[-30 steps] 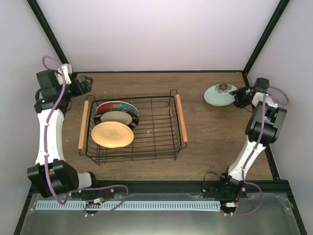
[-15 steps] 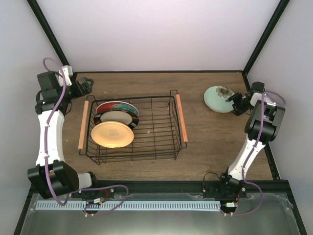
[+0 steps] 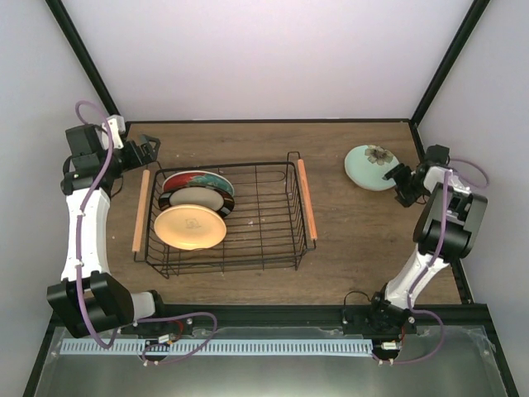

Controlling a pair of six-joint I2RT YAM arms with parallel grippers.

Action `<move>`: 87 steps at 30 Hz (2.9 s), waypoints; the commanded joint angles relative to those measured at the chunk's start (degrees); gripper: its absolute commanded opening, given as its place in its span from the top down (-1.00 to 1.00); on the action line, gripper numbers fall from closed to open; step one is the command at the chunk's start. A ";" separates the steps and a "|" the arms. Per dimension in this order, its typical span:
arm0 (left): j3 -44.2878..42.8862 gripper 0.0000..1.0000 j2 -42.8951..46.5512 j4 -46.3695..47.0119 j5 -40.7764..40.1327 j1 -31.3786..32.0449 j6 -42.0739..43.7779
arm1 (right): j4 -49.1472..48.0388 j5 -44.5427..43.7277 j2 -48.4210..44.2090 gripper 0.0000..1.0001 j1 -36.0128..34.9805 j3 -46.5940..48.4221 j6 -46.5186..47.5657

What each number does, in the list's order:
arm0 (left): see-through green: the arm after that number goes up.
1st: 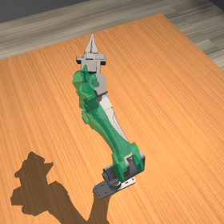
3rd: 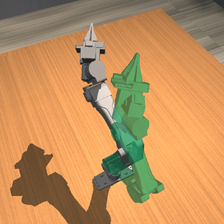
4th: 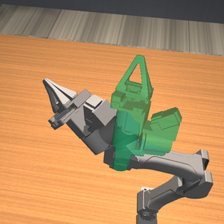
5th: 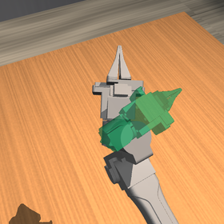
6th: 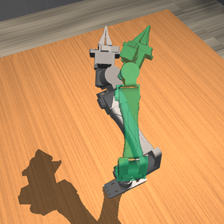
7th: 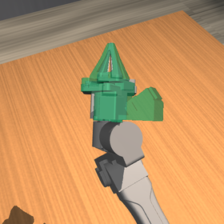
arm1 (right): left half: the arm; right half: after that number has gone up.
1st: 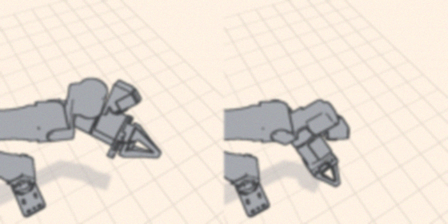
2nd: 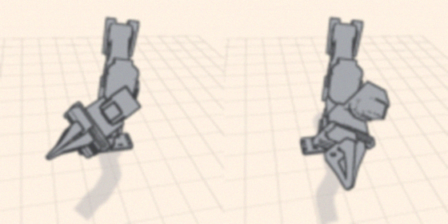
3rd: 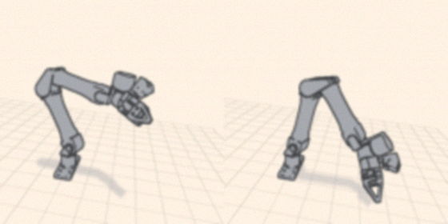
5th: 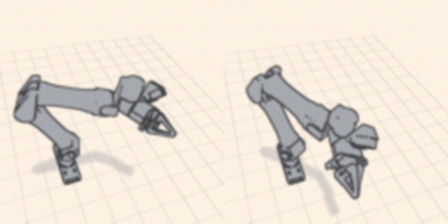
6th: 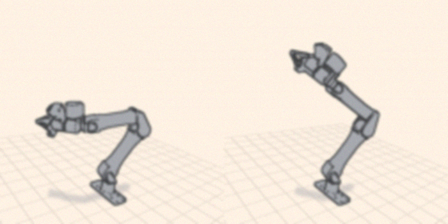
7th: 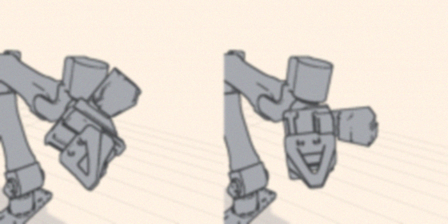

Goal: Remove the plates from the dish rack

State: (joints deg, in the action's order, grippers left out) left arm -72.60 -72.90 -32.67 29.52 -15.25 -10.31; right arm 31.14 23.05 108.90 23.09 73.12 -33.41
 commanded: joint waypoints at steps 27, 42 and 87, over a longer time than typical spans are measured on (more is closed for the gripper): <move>-3.36 -1.00 -4.31 3.22 1.62 -0.24 0.46 | -20.91 -0.72 -12.45 -0.14 -79.18 12.04 51.80; -4.13 -1.00 -5.61 3.23 2.02 -0.25 0.81 | -22.41 -3.93 -3.01 -0.13 -81.32 17.72 56.90; -3.54 -1.00 -6.15 4.13 1.94 -0.29 -0.86 | -26.00 -17.14 -18.67 0.89 -81.38 9.64 57.49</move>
State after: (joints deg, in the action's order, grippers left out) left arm -74.91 -78.65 -29.23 30.76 -15.25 -10.94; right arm 4.08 9.10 96.40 -57.95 79.66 23.16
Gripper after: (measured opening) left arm 0.999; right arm 0.129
